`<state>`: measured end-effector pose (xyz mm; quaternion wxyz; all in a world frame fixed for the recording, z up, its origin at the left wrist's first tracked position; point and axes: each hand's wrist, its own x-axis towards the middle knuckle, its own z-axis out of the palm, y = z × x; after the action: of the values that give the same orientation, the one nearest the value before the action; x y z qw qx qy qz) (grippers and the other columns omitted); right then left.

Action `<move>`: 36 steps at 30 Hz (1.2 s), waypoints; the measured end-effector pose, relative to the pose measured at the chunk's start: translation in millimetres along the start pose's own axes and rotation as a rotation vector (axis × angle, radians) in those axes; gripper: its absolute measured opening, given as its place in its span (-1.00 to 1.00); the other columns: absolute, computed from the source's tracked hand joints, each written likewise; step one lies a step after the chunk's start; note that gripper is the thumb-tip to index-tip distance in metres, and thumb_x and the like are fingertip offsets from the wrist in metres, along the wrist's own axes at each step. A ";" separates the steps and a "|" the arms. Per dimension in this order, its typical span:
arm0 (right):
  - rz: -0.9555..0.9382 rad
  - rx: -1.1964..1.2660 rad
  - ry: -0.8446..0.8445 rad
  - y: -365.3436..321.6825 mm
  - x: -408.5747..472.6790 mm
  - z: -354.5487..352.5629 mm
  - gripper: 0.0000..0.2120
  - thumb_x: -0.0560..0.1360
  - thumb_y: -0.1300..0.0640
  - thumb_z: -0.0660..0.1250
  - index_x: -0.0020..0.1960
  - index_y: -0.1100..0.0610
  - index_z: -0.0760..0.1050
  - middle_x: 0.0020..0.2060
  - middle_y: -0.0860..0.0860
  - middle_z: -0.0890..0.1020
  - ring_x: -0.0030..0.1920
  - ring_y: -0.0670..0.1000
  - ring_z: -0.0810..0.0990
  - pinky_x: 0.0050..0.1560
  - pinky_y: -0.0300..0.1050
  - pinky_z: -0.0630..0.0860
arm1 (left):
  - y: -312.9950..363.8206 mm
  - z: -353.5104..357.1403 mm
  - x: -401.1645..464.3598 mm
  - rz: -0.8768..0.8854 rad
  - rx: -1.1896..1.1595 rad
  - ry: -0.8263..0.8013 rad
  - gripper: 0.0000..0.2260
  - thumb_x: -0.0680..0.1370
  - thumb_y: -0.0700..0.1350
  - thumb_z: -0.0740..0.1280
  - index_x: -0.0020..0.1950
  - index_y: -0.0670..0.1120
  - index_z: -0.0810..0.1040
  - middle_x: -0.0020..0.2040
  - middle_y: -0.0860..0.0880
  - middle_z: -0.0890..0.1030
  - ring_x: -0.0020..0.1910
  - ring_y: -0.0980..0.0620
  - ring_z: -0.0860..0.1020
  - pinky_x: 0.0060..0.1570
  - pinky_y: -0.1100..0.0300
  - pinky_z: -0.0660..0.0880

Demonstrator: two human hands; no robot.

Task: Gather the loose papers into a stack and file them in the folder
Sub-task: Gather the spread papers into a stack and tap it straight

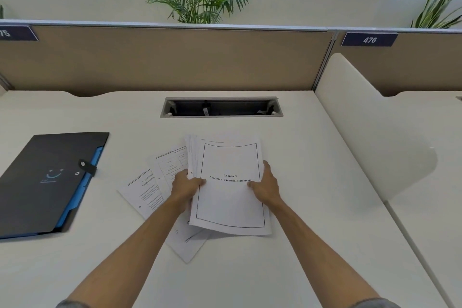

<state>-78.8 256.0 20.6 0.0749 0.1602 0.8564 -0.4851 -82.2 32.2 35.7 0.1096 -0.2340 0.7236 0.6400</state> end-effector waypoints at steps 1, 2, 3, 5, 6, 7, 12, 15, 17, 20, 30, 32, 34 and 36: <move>0.002 0.015 -0.002 1.1 0.5 -0.3 -0.19 0.48 0.26 0.37 0.59 0.12 0.00 0.43 0.10 0.42 0.38 0.16 0.45 0.36 0.02 0.38 | 0.7 -1.1 -0.2 0.007 0.005 -0.030 -0.62 0.45 -0.33 0.40 0.25 -0.19 0.50 0.17 -0.17 0.62 0.10 -0.18 0.60 0.16 -0.10 0.54; 0.004 0.032 -0.005 2.4 0.9 -0.5 -0.20 0.48 0.25 0.36 0.58 0.11 0.01 0.43 0.10 0.42 0.38 0.16 0.45 0.37 0.03 0.39 | 1.7 -2.0 -1.3 0.016 0.024 -0.052 -0.60 0.47 -0.35 0.37 0.29 -0.19 0.48 0.19 -0.15 0.60 0.12 -0.17 0.58 0.18 -0.07 0.51; 0.010 0.053 -0.010 3.3 1.2 -1.1 -0.21 0.48 0.25 0.37 0.58 0.11 0.02 0.44 0.11 0.41 0.39 0.15 0.44 0.39 0.05 0.38 | 3.0 -2.3 -3.4 0.036 0.044 -0.069 -0.59 0.48 -0.37 0.34 0.33 -0.19 0.45 0.22 -0.14 0.59 0.15 -0.15 0.56 0.20 -0.04 0.49; 0.024 0.102 -0.011 4.7 2.4 -2.6 -0.21 0.48 0.23 0.39 0.58 0.11 0.04 0.45 0.14 0.38 0.42 0.14 0.40 0.42 0.07 0.35 | 3.9 -3.6 -6.1 0.085 0.084 -0.079 -0.52 0.51 -0.37 0.30 0.42 -0.15 0.37 0.33 -0.09 0.51 0.26 -0.11 0.49 0.29 -0.03 0.42; 0.038 0.133 -0.008 4.5 2.4 -3.8 -0.20 0.47 0.21 0.42 0.57 0.11 0.05 0.46 0.15 0.37 0.43 0.14 0.39 0.43 0.07 0.34 | 5.1 -4.4 -8.4 0.099 0.099 -0.082 -0.47 0.52 -0.35 0.30 0.47 -0.13 0.31 0.39 -0.04 0.43 0.34 -0.10 0.42 0.37 -0.04 0.35; 0.050 0.163 -0.004 3.8 1.9 -5.5 -0.19 0.47 0.18 0.44 0.57 0.12 0.06 0.45 0.15 0.38 0.43 0.13 0.39 0.43 0.05 0.34 | 5.2 -5.9 -8.2 0.115 0.102 -0.083 -0.43 0.52 -0.32 0.30 0.51 -0.11 0.24 0.42 0.00 0.36 0.42 -0.08 0.34 0.42 -0.06 0.29; 0.067 0.310 0.006 -8.5 -2.0 -20.0 -0.12 0.43 -0.01 0.50 0.57 0.14 0.08 0.42 0.12 0.41 0.28 0.04 0.43 0.22 -0.15 0.32 | 9.2 -16.6 -7.2 0.203 0.012 -0.146 -0.43 0.49 -0.23 0.38 0.47 0.00 0.33 0.42 -0.03 0.44 0.36 -0.10 0.45 0.33 -0.13 0.41; 0.093 0.471 -0.062 -20.3 -5.2 -32.1 -0.19 0.41 -0.01 0.51 0.52 0.15 0.21 0.39 0.10 0.42 0.35 0.05 0.43 0.30 -0.06 0.32 | 21.7 -18.9 -17.7 0.252 -0.077 -0.188 -0.55 0.52 -0.34 0.33 0.38 -0.08 0.44 0.23 -0.06 0.61 0.20 -0.08 0.58 0.19 -0.05 0.53; 0.062 0.608 -0.150 -29.8 -7.1 -40.1 -0.51 0.42 0.09 0.51 0.30 0.20 0.50 0.27 0.13 0.58 0.18 0.06 0.61 0.28 -0.01 0.47 | 27.8 -21.3 -22.4 0.272 -0.116 -0.225 -0.61 0.52 -0.34 0.33 0.32 -0.07 0.50 0.17 -0.05 0.65 0.15 -0.08 0.61 0.12 -0.01 0.56; -0.014 0.659 -0.167 -43.1 -10.1 -48.1 -0.73 0.41 0.14 0.52 0.05 0.24 0.64 0.05 0.19 0.71 0.01 0.14 0.71 0.15 0.12 0.60 | 36.0 -27.3 -27.6 0.285 -0.140 -0.264 -0.66 0.52 -0.35 0.32 0.21 0.00 0.55 0.11 0.00 0.68 0.10 -0.04 0.64 0.01 0.09 0.59; -0.288 0.646 -0.014 -77.0 -47.2 -50.3 -0.94 0.47 0.25 0.45 -0.16 0.13 0.67 -0.28 -0.03 0.74 -0.24 -0.02 0.72 -0.16 -0.12 0.67 | 63.4 -32.8 -39.6 0.369 -0.180 -0.207 -0.73 0.52 -0.36 0.32 0.15 -0.08 0.55 0.06 -0.03 0.67 0.08 -0.07 0.62 0.12 0.00 0.54; -0.313 0.639 -0.003 -78.0 -53.1 -48.8 -0.94 0.47 0.24 0.46 -0.16 0.11 0.68 -0.25 -0.01 0.74 -0.18 0.02 0.72 -0.08 -0.05 0.67 | 66.9 -31.8 -41.4 0.390 -0.207 -0.186 -0.73 0.54 -0.33 0.31 0.21 -0.11 0.54 0.07 -0.02 0.66 0.07 -0.04 0.63 0.09 0.03 0.55; -0.331 0.628 0.016 -78.2 -56.7 -47.1 -0.94 0.46 0.23 0.46 -0.15 0.10 0.68 -0.22 0.00 0.74 -0.14 0.05 0.72 -0.05 -0.03 0.67 | 69.6 -31.3 -43.4 0.416 -0.218 -0.170 -0.73 0.55 -0.32 0.31 0.22 -0.12 0.55 0.07 -0.01 0.67 0.06 -0.02 0.64 0.04 0.09 0.55; -0.344 0.625 0.032 -79.1 -60.0 -46.9 -0.94 0.47 0.23 0.46 -0.14 0.10 0.68 -0.24 -0.03 0.74 -0.16 0.00 0.72 -0.09 -0.09 0.66 | 70.3 -31.5 -44.6 0.438 -0.211 -0.161 -0.73 0.55 -0.32 0.30 0.23 -0.15 0.55 0.08 -0.03 0.67 0.06 -0.02 0.64 0.01 0.12 0.55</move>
<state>-48.7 246.2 125.7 -0.0739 0.0366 0.6823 -0.7264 -72.7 15.3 122.6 0.0006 -0.0301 0.6753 0.7369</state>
